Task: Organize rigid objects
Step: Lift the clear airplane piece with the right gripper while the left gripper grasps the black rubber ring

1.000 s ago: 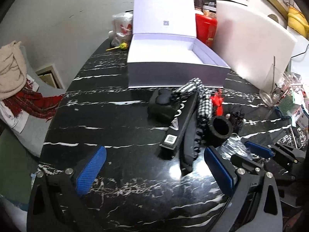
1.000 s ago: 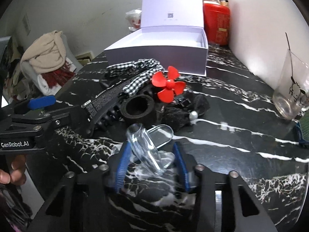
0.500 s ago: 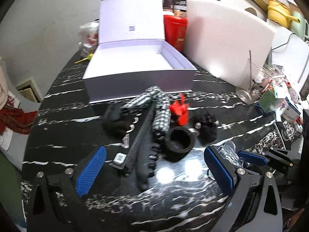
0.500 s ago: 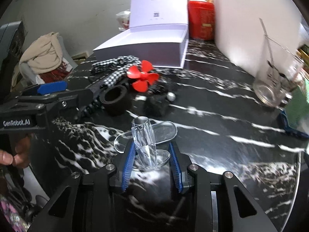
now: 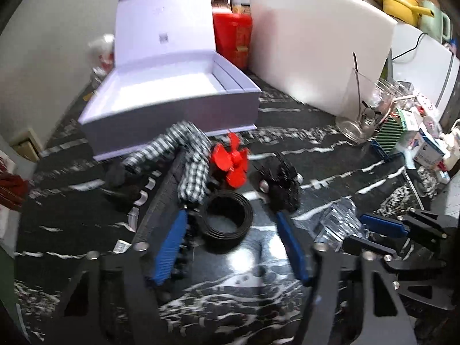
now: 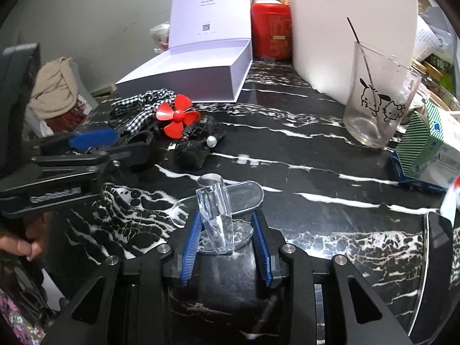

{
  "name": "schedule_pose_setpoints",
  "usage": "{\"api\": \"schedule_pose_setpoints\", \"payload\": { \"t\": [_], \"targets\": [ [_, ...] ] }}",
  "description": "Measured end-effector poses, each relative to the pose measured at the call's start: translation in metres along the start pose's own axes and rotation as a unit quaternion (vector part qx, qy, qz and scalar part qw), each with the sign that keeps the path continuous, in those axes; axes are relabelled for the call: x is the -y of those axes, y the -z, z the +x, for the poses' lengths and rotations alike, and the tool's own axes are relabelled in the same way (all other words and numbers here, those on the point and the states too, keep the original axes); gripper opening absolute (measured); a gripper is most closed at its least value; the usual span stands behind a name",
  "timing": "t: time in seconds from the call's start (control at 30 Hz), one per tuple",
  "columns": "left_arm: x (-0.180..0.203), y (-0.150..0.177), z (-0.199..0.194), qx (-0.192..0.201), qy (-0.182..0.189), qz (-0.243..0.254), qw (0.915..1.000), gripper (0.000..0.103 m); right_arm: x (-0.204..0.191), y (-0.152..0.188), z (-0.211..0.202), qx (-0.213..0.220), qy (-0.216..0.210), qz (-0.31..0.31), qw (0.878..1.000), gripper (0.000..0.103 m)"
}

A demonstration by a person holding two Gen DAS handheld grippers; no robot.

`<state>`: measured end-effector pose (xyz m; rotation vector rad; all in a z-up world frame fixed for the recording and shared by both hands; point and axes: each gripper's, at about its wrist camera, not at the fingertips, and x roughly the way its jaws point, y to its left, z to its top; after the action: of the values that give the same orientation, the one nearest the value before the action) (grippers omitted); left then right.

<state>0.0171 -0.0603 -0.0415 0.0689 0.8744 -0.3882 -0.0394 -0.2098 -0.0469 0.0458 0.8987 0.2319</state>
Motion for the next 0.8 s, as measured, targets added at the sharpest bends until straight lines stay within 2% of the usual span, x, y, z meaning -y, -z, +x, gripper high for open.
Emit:
{"api": "schedule_pose_setpoints", "payload": {
  "t": [0.2,0.23,0.27,0.3,0.37,0.4,0.47,0.57,0.73,0.8],
  "targets": [
    [0.0,-0.003,0.006,0.01,0.005,-0.003,0.9999,0.058,0.002,0.001,0.001,0.002,-0.008,0.004,1.0,0.036],
    [0.001,-0.004,0.007,0.011,0.004,-0.002,0.9999,0.055,0.002,0.001,0.002,0.002,-0.009,0.005,1.0,0.037],
    [0.001,-0.004,0.008,0.013,0.0,-0.001,0.9999,0.046,0.003,0.0,0.002,0.002,-0.009,0.006,1.0,0.039],
    [0.002,-0.004,0.008,0.016,-0.009,-0.001,0.9998,0.042,0.003,0.0,0.002,0.002,-0.009,0.007,1.0,0.041],
    [0.0,-0.004,0.008,0.022,-0.008,-0.007,0.9997,0.042,0.002,0.0,0.002,0.001,-0.009,0.006,1.0,0.056],
    [0.0,-0.004,0.008,0.024,-0.006,-0.008,0.9997,0.042,0.001,-0.001,0.002,0.0,-0.01,0.008,1.0,0.06],
    [0.001,-0.003,0.008,0.025,-0.003,-0.001,0.9997,0.042,0.002,-0.002,0.001,0.004,-0.014,0.011,1.0,0.061],
    [0.005,-0.001,0.008,0.019,0.011,0.01,0.9997,0.042,0.001,-0.005,0.002,0.008,-0.006,0.01,1.0,0.073],
    [0.007,0.004,0.002,0.004,0.028,0.017,0.9994,0.042,-0.004,-0.009,0.004,0.017,-0.019,0.006,1.0,0.077],
    [0.007,0.006,-0.001,-0.001,0.022,0.018,0.9996,0.042,-0.005,-0.01,0.006,0.015,-0.023,0.005,1.0,0.08]
  ]
}}
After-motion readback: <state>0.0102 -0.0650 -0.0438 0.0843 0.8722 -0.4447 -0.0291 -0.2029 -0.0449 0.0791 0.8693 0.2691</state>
